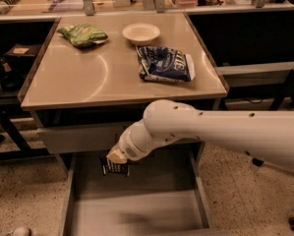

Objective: Pick rxbar chocolate from middle drawer and place on counter

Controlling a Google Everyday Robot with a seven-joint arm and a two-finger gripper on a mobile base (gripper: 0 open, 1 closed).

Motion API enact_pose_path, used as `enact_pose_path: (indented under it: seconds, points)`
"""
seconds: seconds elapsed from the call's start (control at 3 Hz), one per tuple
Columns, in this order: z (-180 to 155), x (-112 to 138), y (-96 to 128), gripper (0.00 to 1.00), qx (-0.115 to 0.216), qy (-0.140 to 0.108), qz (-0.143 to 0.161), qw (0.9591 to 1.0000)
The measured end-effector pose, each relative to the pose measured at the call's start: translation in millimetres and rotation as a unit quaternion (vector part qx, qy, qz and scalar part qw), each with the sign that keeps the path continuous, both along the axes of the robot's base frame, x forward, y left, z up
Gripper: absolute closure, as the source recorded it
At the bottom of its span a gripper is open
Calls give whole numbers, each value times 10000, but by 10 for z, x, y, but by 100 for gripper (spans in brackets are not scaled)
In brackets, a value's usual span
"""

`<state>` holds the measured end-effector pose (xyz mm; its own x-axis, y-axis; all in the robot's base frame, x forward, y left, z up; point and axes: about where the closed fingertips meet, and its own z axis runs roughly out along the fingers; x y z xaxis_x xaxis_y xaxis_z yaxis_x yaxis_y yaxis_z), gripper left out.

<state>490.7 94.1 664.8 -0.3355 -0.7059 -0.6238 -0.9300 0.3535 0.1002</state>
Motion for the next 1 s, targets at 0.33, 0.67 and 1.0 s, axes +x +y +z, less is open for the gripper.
enact_pose_path:
  seconds: [0.33, 0.67, 1.0]
  points:
    - [472, 51, -14, 100, -14, -222, 42, 9997]
    - [504, 48, -10, 100, -18, -236, 57, 9997]
    - [709, 130, -19, 100, 40, -393, -19, 9992]
